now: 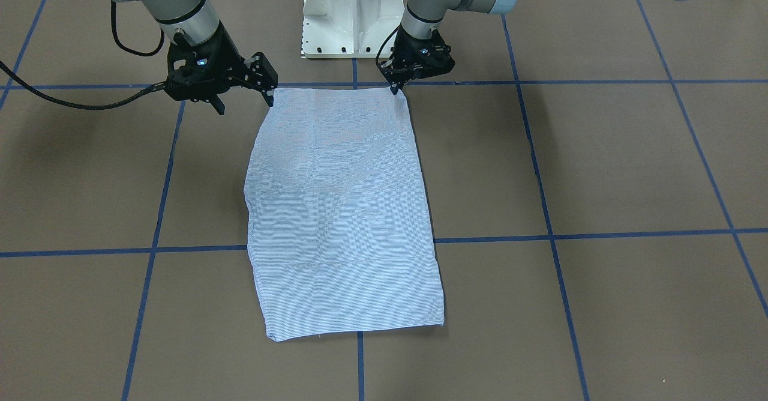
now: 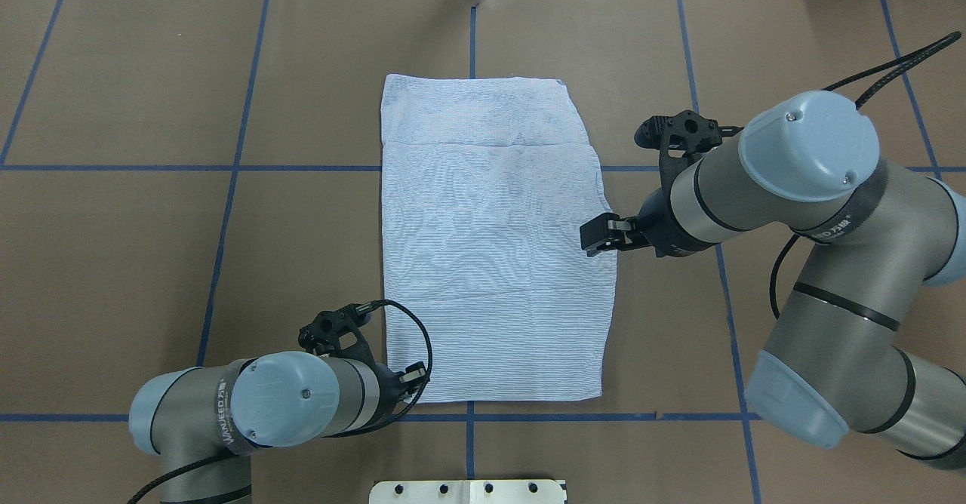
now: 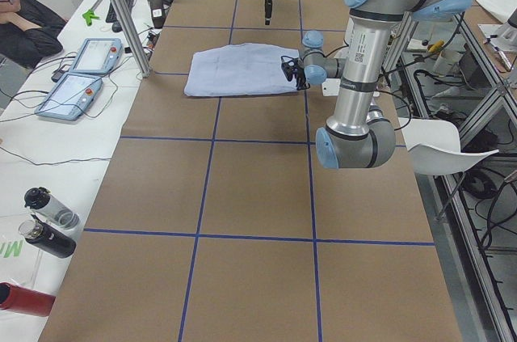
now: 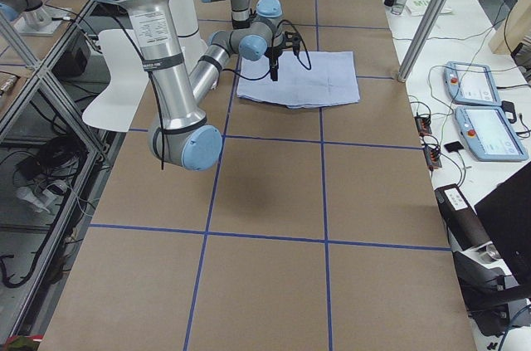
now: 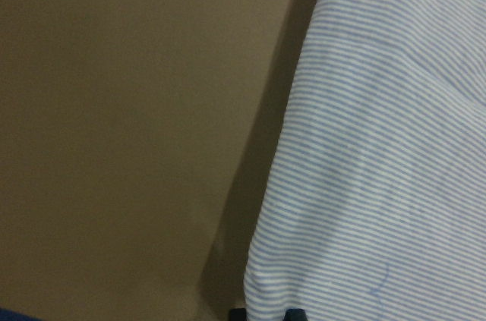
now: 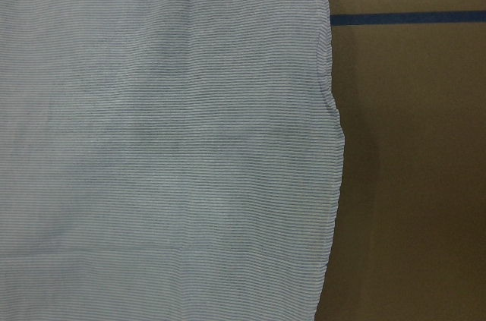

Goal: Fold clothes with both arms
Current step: 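Lower the right gripper to the shirt's near corner beside the left gripper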

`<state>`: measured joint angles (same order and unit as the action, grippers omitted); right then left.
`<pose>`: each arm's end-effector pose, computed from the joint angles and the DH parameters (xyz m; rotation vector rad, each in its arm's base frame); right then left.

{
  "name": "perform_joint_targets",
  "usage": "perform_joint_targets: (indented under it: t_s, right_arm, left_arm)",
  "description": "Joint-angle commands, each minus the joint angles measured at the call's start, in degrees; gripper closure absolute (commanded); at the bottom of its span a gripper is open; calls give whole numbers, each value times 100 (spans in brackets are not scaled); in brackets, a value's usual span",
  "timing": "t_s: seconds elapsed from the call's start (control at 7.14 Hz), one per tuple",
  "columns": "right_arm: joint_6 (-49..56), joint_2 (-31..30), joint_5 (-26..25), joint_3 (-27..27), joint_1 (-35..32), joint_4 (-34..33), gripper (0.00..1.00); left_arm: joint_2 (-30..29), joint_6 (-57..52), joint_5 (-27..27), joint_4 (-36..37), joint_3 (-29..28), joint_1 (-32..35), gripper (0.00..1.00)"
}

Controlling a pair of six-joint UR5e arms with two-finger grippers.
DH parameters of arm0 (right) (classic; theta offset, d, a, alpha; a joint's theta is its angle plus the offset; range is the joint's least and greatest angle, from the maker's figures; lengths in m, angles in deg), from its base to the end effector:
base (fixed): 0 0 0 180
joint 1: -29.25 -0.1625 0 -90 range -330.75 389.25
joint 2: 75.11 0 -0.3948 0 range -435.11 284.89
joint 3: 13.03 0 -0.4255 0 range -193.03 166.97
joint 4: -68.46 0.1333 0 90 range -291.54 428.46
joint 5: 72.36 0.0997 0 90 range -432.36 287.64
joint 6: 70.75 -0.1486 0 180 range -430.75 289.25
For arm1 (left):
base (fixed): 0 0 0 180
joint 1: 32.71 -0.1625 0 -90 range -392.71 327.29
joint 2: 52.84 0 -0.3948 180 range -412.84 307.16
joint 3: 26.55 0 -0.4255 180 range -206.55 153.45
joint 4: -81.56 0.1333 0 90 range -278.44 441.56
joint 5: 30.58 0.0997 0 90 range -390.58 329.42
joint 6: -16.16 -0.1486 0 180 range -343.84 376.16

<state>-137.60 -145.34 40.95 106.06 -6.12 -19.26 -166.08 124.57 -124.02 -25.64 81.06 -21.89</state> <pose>-0.4317 -0.3978 0.2216 0.0990 -0.9516 0.0152 0.6212 -0.2454 0.2409 -0.1228 1.0159 -0.4349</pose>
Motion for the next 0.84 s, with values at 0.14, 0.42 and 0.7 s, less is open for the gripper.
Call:
perform_joint_targets:
  t_s: [0.14, 0.42, 0.7]
  right_arm:
    - [-1027, 35, -168, 17, 213, 0, 0]
    - [-2387, 44, -578, 8, 879, -26, 0]
    - [-3032, 0, -1021, -131, 1426, -62, 0]
  left_arm:
    - [-119, 181, -16, 6, 84, 42, 100]
    - [-119, 181, -16, -3, 84, 78, 100]
    - [-119, 172, -25, -3, 84, 148, 100]
